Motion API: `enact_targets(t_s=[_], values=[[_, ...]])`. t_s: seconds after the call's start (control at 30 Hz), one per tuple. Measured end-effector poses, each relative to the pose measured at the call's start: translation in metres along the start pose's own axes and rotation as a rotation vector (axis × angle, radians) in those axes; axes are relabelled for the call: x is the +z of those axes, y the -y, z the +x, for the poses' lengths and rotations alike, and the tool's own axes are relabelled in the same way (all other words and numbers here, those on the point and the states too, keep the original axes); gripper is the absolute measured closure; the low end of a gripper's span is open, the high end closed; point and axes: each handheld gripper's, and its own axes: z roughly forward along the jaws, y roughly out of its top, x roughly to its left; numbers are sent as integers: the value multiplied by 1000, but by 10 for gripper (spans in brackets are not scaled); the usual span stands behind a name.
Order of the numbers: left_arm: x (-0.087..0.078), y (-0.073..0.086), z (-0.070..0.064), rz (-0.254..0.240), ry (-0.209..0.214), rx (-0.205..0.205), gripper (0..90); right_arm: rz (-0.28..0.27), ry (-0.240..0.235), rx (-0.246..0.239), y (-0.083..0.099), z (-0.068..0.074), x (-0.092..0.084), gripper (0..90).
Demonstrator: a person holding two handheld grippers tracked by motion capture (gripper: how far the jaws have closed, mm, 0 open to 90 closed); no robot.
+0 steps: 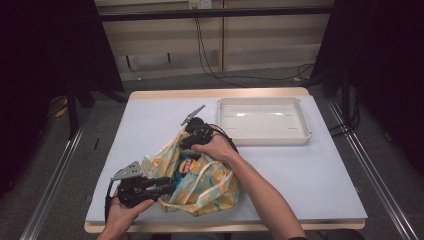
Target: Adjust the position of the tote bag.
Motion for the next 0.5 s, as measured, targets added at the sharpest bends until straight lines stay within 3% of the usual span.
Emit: enact_targets(t_s=[0.13,0.2,0.33,0.43,0.5], values=[[1,2,-2,20,9,11,545,-25,-3,4,-1,2,-8,633],[1,3,-4,30,13,36,582,-36,-14,22,0,1,-11,571],[2,6,-1,44,20,18,582,-58,-20,17,1,2,-16,533],[7,6,0,50,30,7,533,-54,-12,18,1,4,-18,526],[10,4,-1,61,20,25,517,-58,-13,16,1,5,-18,521]])
